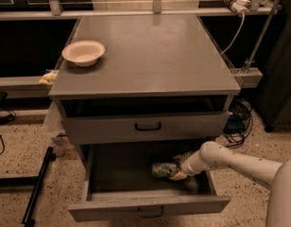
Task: Place 7up can into middle drawer
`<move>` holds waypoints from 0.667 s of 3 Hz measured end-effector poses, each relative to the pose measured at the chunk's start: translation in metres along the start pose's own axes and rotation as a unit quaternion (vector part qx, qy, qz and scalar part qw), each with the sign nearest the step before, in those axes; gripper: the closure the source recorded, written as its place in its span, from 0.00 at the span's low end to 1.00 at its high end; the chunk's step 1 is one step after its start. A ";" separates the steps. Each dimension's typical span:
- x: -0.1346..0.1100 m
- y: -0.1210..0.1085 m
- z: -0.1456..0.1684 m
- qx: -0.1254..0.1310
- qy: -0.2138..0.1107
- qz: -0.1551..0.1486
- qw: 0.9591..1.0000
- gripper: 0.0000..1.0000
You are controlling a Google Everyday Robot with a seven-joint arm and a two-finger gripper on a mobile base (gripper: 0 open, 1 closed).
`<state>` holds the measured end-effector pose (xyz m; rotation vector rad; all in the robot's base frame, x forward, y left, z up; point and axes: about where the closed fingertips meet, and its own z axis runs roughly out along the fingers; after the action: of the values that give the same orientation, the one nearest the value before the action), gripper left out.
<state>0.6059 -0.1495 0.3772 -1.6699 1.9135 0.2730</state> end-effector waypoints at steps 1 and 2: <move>0.000 0.000 0.000 0.000 0.000 0.000 1.000 0.58; 0.000 0.000 0.000 0.000 0.000 0.000 1.000 0.34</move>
Offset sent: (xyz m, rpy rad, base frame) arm 0.0000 0.0000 0.0000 0.0000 0.0000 0.0000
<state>0.6059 -0.1495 0.3772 -1.6699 1.9135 0.2731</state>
